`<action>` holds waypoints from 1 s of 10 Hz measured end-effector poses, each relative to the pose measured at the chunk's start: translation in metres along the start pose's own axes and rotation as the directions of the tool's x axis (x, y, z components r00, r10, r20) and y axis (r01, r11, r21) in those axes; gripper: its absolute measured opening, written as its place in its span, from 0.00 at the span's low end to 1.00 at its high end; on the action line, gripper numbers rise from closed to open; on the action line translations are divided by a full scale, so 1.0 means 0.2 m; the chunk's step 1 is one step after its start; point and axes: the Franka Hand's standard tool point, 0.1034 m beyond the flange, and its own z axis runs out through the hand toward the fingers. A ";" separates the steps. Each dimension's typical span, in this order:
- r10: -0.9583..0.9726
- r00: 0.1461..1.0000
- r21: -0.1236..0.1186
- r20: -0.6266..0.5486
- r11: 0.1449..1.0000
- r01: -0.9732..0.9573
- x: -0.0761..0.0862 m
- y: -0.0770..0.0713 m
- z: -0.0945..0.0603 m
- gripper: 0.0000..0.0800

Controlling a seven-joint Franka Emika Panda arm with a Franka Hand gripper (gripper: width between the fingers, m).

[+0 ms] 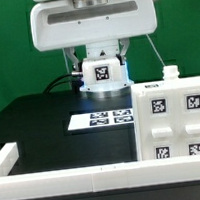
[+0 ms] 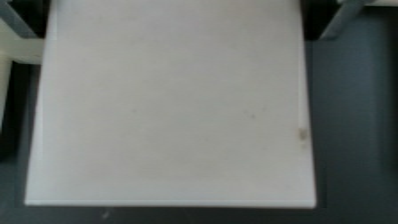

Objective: Assemble cabinet

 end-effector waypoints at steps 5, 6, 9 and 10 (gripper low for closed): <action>0.053 0.999 -0.005 -0.004 0.999 -0.053 0.22 -0.37 -0.18 0.70; 0.060 0.998 -0.005 -0.011 0.998 -0.060 0.25 -0.42 -0.18 0.70; 0.080 0.997 -0.010 -0.005 0.997 -0.080 0.28 -0.52 -0.13 0.70; 0.081 0.997 -0.012 -0.009 0.997 -0.081 0.31 -0.51 -0.12 0.70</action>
Offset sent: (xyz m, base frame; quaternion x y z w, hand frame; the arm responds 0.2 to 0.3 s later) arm 0.0273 0.0641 0.0189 -0.0065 -0.0129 0.0451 0.9989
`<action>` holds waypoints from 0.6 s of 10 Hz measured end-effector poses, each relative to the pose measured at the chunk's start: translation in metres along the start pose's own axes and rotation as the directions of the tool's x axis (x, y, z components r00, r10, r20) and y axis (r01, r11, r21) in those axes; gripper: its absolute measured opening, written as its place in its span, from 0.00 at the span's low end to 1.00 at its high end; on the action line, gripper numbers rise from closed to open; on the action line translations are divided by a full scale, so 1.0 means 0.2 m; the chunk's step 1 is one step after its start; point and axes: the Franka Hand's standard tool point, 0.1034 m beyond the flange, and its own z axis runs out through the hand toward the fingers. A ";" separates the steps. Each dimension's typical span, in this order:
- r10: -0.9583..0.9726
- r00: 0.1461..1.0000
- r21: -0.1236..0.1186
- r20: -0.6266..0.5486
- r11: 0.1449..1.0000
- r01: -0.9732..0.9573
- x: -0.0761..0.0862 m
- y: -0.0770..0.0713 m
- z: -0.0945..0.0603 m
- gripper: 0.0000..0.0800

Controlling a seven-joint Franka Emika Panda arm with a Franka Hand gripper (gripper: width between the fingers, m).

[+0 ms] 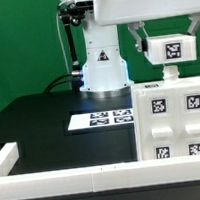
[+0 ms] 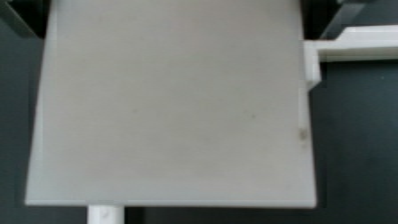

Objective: Assemble cabinet

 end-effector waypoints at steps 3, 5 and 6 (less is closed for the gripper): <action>0.001 1.000 -0.001 0.004 1.000 -0.001 0.00 0.00 0.01 0.70; -0.001 1.000 -0.003 0.004 1.000 0.001 0.00 0.01 0.01 0.70; -0.001 1.000 -0.005 0.005 1.000 0.001 0.00 0.02 0.02 0.70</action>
Offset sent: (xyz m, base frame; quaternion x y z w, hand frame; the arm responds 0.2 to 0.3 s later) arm 0.0000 0.0000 0.0000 0.0000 0.0000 0.0000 1.0000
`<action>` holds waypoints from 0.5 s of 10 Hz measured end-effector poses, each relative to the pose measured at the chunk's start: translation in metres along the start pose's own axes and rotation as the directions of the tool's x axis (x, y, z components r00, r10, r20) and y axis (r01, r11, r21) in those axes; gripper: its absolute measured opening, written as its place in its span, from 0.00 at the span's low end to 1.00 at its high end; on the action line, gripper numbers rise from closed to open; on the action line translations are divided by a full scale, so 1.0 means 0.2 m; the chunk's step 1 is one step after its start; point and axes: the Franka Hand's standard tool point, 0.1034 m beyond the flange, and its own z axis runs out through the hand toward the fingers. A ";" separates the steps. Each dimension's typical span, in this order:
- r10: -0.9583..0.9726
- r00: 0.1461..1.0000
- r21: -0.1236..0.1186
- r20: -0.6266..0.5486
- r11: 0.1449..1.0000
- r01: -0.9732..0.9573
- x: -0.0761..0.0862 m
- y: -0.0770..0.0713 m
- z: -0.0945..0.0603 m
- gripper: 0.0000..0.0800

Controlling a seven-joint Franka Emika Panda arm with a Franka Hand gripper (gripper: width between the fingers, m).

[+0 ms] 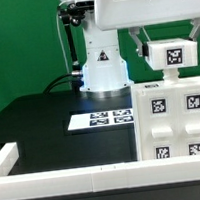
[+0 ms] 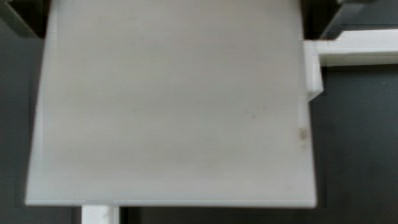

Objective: Assemble cabinet

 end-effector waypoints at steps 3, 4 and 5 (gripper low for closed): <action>0.005 1.000 -0.001 -0.015 1.000 -0.005 0.03 0.00 0.03 0.70; 0.005 1.000 -0.002 -0.019 1.000 -0.005 0.03 0.00 0.04 0.70; 0.006 1.000 -0.004 -0.014 1.000 -0.006 0.03 0.00 0.06 0.70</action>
Offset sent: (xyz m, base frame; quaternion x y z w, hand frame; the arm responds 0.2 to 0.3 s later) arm 0.0064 0.0014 -0.0120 -0.0064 0.0177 -0.0008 0.9998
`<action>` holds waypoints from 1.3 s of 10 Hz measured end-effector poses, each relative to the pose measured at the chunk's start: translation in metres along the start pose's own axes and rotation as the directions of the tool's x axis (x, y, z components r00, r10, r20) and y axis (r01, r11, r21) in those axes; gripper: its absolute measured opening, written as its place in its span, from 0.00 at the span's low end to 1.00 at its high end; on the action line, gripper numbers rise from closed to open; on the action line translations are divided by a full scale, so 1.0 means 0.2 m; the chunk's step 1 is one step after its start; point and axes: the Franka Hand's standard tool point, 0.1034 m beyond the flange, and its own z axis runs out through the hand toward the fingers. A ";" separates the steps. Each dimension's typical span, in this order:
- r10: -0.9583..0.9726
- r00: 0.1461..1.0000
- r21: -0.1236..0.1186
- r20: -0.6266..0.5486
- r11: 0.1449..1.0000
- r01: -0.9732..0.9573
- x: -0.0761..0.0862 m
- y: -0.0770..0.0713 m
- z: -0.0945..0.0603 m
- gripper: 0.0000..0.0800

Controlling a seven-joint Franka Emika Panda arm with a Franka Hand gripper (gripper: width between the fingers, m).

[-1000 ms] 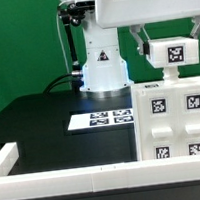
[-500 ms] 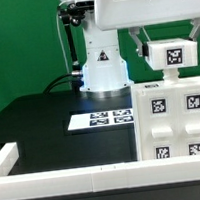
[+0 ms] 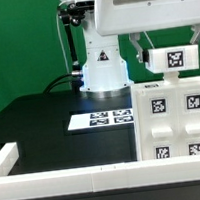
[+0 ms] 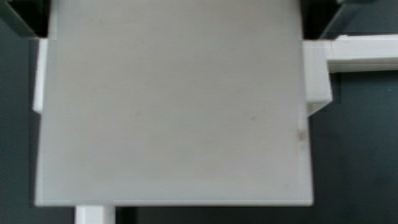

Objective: Assemble cabinet

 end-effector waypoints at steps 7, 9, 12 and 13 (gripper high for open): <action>0.000 1.000 -0.002 0.004 1.000 0.000 0.00 -0.01 0.03 0.70; 0.000 1.000 -0.002 0.005 1.000 0.000 0.00 -0.01 0.03 0.80; 0.000 1.000 -0.002 0.005 1.000 0.000 0.00 -0.01 0.03 0.81; 0.000 1.000 -0.002 0.005 1.000 0.000 0.00 -0.01 0.03 0.81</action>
Offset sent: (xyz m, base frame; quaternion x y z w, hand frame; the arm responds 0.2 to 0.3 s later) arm 0.0064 0.0007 -0.0087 0.0085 -0.0017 -0.0021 1.0000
